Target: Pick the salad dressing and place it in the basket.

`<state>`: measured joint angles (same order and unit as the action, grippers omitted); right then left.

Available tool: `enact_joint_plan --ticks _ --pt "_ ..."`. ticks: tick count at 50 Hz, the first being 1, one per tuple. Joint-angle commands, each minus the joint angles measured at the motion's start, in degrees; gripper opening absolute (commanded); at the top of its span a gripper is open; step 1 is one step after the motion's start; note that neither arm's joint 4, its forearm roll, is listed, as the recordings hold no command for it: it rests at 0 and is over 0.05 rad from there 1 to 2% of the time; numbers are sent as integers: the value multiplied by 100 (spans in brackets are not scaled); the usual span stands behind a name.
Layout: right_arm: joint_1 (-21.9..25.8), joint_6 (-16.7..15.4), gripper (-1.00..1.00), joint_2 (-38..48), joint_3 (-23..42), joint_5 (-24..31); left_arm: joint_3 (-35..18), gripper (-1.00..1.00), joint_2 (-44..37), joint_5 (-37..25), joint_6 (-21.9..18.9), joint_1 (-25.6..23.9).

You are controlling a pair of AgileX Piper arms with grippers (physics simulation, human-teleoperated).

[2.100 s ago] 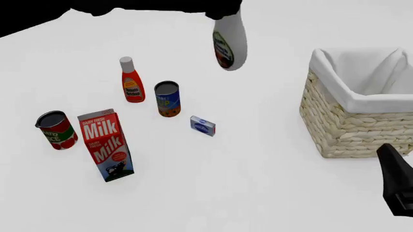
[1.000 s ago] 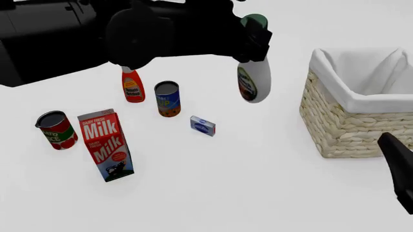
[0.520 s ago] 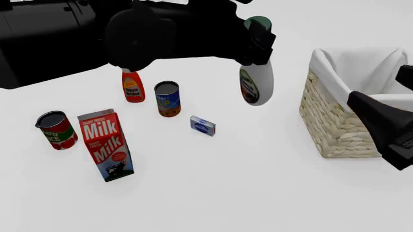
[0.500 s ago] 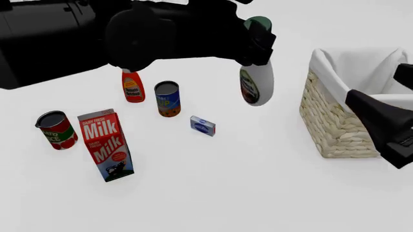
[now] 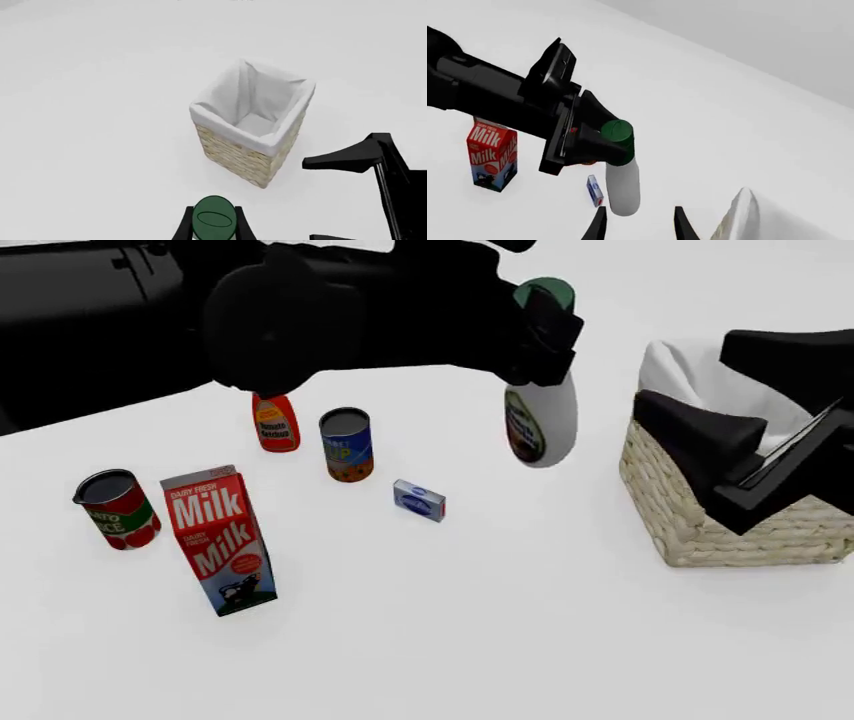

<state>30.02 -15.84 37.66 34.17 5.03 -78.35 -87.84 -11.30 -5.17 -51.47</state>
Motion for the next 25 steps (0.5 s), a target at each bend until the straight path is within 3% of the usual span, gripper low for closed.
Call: enact_joint_plan --ticks 1,25 --pt "183 -98 100 393 104 -280 51 -100 154 15 -124 -105" --pt "462 -238 100 945 271 -609 105 -100 344 -62 -161 -281"
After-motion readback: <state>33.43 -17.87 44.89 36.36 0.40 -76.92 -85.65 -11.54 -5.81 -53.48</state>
